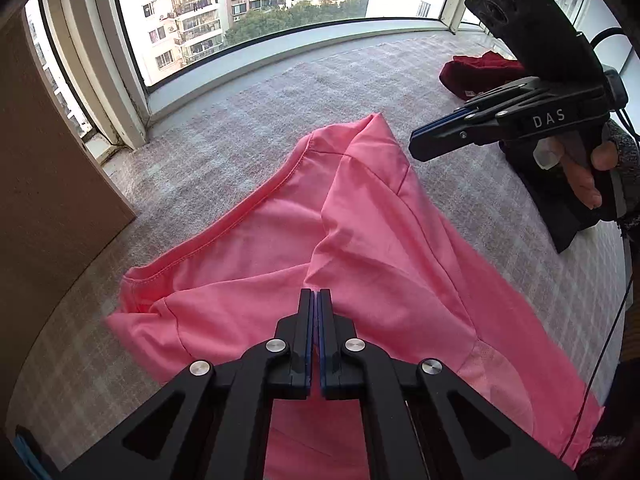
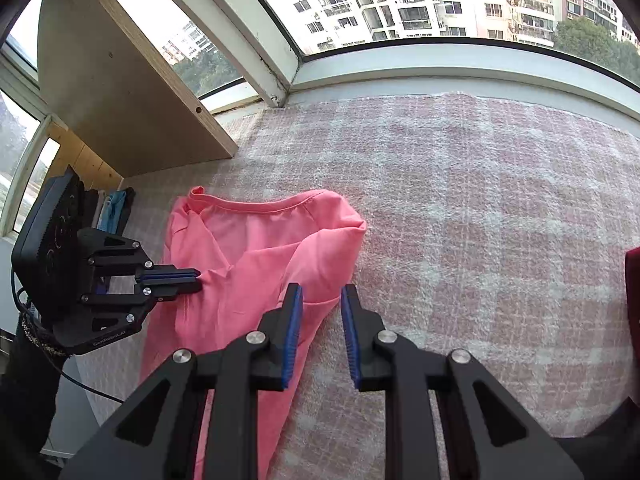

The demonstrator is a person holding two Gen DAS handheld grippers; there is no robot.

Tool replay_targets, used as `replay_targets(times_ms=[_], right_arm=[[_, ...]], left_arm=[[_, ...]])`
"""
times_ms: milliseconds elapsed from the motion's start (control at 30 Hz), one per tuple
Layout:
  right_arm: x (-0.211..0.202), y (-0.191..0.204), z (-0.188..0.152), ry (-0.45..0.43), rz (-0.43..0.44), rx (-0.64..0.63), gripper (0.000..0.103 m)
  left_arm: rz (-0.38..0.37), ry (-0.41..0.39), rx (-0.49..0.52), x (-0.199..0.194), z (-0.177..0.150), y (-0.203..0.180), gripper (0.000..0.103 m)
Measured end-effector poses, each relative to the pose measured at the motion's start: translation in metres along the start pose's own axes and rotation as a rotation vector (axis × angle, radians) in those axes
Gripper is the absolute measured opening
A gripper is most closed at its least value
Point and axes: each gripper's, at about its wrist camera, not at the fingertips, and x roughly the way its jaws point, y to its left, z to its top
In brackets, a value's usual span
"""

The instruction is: Fold clothes

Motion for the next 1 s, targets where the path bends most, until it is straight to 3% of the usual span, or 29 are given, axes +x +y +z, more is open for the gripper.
replay_targets(times_ms=[267,400,500,667,800,867,900,1000], right_arm=[[0.014,0.002,0.027,0.017,0.002,-0.020,0.027],[0.013,0.001,0.033,-0.017,-0.008,-0.011,0.028],[0.005,0.004,0.027,-0.026,0.042,-0.001,0.028],[0.022,0.021,0.009,0.042,-0.056,-0.102,0.028],[0.037,0.024,0.013,0.043,-0.070,-0.129,0.027],[0.030,0.023,0.019,-0.002,-0.059,-0.125,0.016],[0.022,0.020,0.022,-0.030,-0.054,-0.105,0.004],[-0.001,0.006,0.035,-0.095,-0.009,-0.041,0.005]], left_arm=[[0.007,-0.087,-0.069,-0.032,-0.010,0.022,0.001],[0.031,-0.050,-0.083,-0.023,-0.022,0.029,0.001],[0.043,-0.015,-0.112,-0.012,-0.033,0.036,0.001],[0.052,-0.019,-0.114,-0.009,-0.035,0.036,0.001],[0.063,-0.010,-0.087,-0.005,-0.034,0.030,0.001],[0.053,-0.017,-0.091,-0.007,-0.034,0.029,0.001],[0.049,-0.021,-0.094,-0.007,-0.034,0.028,0.001],[0.031,-0.018,-0.090,-0.006,-0.035,0.027,0.001]])
